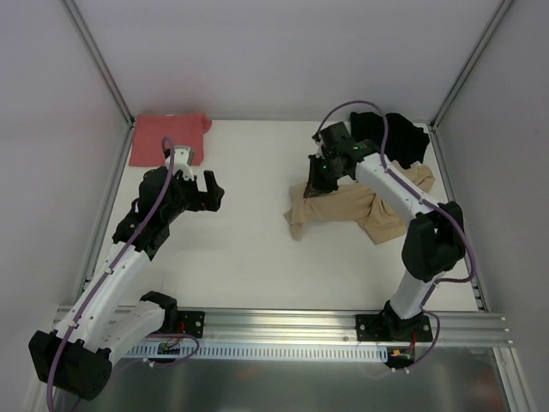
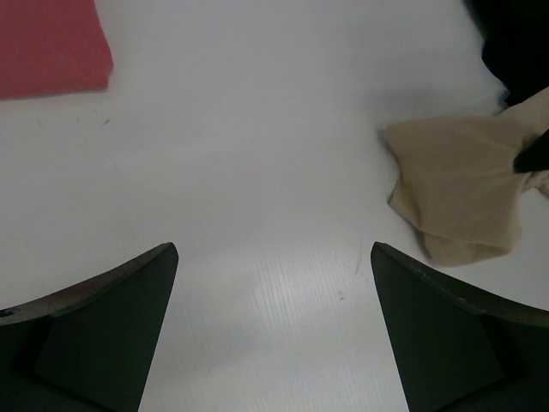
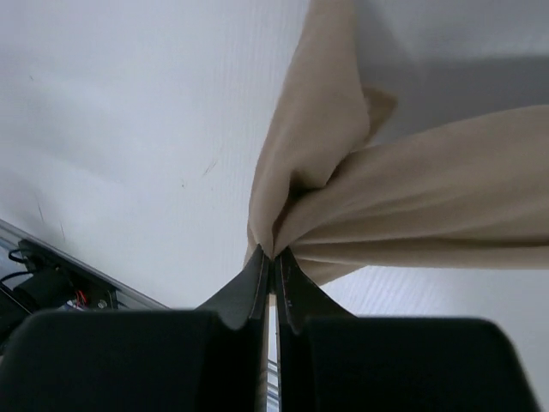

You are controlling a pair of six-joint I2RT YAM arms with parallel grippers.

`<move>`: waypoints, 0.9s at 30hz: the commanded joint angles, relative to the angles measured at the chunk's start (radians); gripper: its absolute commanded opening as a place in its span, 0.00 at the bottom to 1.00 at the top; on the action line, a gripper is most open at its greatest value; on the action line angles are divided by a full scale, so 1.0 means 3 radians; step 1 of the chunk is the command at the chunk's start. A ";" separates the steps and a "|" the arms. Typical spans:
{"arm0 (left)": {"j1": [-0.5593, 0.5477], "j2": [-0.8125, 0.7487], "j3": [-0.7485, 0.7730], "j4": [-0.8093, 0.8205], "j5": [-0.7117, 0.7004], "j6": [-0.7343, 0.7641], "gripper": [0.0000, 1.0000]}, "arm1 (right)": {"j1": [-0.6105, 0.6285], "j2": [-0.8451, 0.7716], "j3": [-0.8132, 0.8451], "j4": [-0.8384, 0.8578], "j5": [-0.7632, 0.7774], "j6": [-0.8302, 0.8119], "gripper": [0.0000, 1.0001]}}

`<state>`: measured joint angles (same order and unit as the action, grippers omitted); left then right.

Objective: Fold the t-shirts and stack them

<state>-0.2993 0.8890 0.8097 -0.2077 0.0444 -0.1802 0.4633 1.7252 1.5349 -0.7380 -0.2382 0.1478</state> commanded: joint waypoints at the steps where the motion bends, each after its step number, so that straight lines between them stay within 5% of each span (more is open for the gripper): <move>1: 0.0031 -0.0003 0.0113 0.0058 -0.0025 -0.0023 0.99 | 0.0337 0.0231 -0.0065 0.0271 -0.0371 0.0136 0.00; 14: 0.0062 -0.0003 0.0124 0.0053 -0.0025 -0.0018 0.99 | 0.1206 0.1152 0.0948 0.0358 -0.0581 0.0274 0.00; 16: 0.0062 -0.0013 0.0124 0.0053 -0.0025 -0.0023 0.99 | 0.1257 0.1132 0.0999 0.0353 -0.0495 0.0193 0.34; 18: 0.0062 -0.0008 0.0113 0.0053 -0.0020 -0.0023 0.99 | 0.1309 0.1040 0.0979 0.0287 -0.0119 0.0081 0.90; 19: 0.0067 -0.0008 0.0118 0.0053 -0.0020 -0.0023 0.99 | 0.1309 0.0898 0.0903 0.0211 0.0041 -0.0036 0.99; 24: 0.0067 0.0018 0.0129 0.0053 0.0010 -0.0028 0.99 | 0.1176 0.0473 0.0632 -0.0213 0.1599 -0.0319 1.00; 27: 0.0072 0.0018 0.0129 0.0053 0.0010 -0.0028 0.99 | 0.0834 0.0294 0.0397 -0.0276 0.1765 -0.0207 0.99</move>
<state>-0.2863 0.8932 0.8104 -0.2077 0.0444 -0.1802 0.8089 1.9194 1.6905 -0.7467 0.0723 0.0994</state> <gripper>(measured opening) 0.987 0.991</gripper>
